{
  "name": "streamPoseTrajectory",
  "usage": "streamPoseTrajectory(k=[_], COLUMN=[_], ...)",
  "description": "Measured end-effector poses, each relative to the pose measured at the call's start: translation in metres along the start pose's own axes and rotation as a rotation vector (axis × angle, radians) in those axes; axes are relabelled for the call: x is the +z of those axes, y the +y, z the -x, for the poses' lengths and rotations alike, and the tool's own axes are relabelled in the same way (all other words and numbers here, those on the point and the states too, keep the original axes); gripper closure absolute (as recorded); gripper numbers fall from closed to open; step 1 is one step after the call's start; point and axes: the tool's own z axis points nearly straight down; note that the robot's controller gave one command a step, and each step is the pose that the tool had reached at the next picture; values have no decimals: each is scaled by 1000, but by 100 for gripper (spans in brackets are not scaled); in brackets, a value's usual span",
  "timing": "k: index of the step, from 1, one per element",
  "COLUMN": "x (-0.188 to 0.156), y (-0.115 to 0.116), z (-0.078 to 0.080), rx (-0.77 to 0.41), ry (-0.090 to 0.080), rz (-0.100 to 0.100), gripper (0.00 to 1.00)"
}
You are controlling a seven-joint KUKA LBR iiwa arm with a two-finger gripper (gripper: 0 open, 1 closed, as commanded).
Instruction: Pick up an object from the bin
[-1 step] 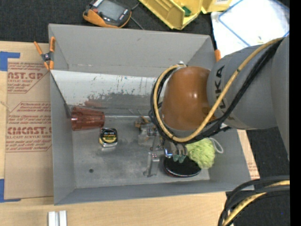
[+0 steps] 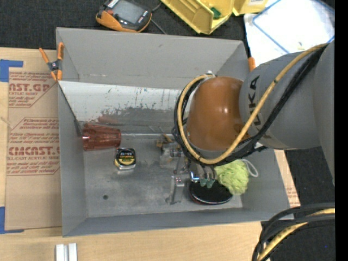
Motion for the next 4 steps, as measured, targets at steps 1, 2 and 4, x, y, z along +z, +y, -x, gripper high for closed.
streamPoseTrajectory(k=[1,2,4], x=[53,3,3], y=[-29,-52,-52], z=[61,36,36], rx=[-96,258,258], ry=[0,-4,-4], rz=[-1,1,1], gripper=[0,100,100])
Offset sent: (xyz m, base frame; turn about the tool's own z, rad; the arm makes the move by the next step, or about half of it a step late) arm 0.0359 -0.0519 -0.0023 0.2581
